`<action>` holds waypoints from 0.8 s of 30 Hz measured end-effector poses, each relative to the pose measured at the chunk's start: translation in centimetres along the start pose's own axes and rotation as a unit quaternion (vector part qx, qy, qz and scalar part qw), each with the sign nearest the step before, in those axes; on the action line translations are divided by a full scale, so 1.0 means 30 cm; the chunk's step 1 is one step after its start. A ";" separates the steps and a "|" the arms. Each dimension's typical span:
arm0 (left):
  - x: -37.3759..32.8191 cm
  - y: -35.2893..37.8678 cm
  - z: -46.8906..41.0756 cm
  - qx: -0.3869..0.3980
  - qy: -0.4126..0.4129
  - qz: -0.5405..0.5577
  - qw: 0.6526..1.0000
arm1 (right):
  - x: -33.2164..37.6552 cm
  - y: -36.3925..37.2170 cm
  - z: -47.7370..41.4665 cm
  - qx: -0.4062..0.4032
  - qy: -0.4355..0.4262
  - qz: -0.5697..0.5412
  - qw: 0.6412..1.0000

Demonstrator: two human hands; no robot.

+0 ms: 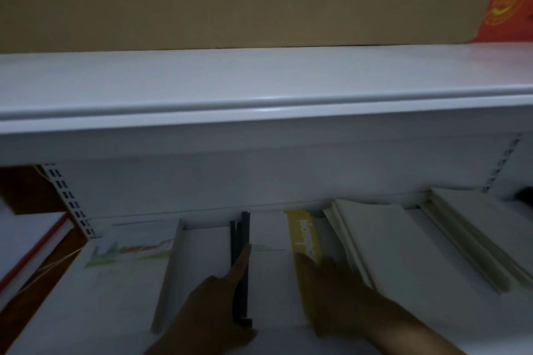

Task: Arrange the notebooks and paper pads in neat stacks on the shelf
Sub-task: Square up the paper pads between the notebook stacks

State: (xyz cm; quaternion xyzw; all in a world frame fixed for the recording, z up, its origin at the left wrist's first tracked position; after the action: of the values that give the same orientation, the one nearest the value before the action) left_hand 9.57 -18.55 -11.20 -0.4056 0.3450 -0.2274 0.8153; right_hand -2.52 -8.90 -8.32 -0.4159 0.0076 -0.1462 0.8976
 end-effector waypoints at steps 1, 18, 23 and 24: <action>0.001 -0.015 0.007 -0.012 0.005 -0.006 1.000 | -0.064 -0.007 0.030 -0.056 0.006 -0.069 0.996; 0.006 -0.043 0.024 -0.064 -0.048 0.069 0.994 | -0.133 0.010 -0.100 -0.086 -0.082 -0.058 0.991; -0.011 -0.046 0.027 -0.034 -0.042 0.067 0.996 | -0.147 -0.008 -0.089 -0.104 -0.094 -0.060 0.988; -0.018 -0.039 0.028 -0.021 -0.041 0.054 0.997 | -0.140 -0.001 -0.087 -0.105 -0.082 -0.034 0.990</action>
State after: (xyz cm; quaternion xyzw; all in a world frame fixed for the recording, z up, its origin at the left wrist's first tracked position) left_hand 9.74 -18.45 -9.68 -0.4123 0.3374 -0.1587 0.8313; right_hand -6.90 -9.71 -10.46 -0.5187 -0.0653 -0.1405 0.8408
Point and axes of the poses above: each hand's wrist, its own z-axis away from the middle knuckle, its own y-axis out of the palm, x = y × z, the point moved 5 cm from there along -z, towards the middle knuckle, and after that the axes turned 12 degrees about x, right-handed, at the moved point
